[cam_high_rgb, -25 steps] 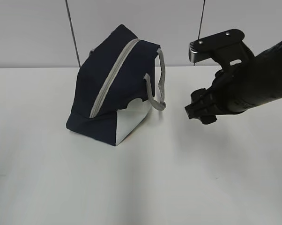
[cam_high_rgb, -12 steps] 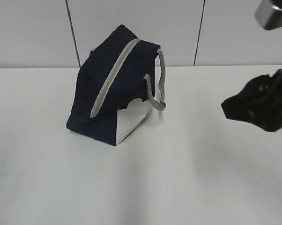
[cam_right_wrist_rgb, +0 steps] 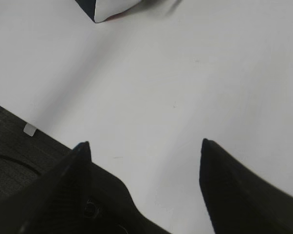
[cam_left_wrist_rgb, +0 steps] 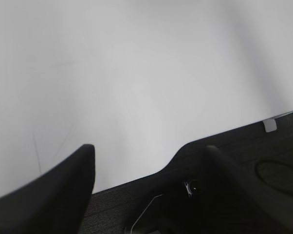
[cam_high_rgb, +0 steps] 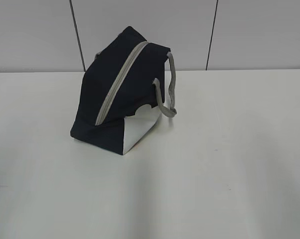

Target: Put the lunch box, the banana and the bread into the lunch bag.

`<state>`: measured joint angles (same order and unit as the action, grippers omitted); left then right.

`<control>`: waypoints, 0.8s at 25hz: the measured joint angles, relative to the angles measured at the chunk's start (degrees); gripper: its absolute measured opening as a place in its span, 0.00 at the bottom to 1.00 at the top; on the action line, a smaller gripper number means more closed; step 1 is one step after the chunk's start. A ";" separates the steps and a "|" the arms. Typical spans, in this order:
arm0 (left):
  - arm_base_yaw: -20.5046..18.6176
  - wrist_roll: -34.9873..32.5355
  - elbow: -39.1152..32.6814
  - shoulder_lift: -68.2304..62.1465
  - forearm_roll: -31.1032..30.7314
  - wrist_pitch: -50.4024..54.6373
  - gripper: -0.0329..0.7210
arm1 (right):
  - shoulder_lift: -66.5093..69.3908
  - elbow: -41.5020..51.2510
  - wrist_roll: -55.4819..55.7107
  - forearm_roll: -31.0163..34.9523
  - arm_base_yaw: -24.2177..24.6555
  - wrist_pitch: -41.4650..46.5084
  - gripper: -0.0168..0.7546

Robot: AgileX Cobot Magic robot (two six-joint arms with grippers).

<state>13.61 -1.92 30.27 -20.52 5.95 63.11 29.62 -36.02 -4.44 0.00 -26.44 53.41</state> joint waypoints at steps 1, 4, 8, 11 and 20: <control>0.00 -0.31 -0.12 0.00 -0.39 -0.14 0.66 | -2.84 0.70 0.73 0.00 0.00 1.68 0.68; 0.00 -0.42 -0.19 0.00 -0.49 -0.14 0.66 | -9.93 2.77 2.52 0.00 0.00 6.36 0.68; 0.00 -0.42 -0.30 0.02 -0.49 -0.19 0.66 | -16.47 5.10 4.44 -2.48 0.00 11.46 0.68; 0.00 -0.49 -0.29 0.07 -0.44 -0.20 0.66 | -18.91 5.36 5.27 -4.05 0.00 11.87 0.68; 0.00 -0.54 -0.29 0.07 -0.38 -0.20 0.66 | -19.42 7.20 5.47 -4.83 0.00 11.87 0.68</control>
<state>13.61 -2.46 29.97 -20.46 5.58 62.92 10.19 -28.83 1.03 -4.83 -26.44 65.29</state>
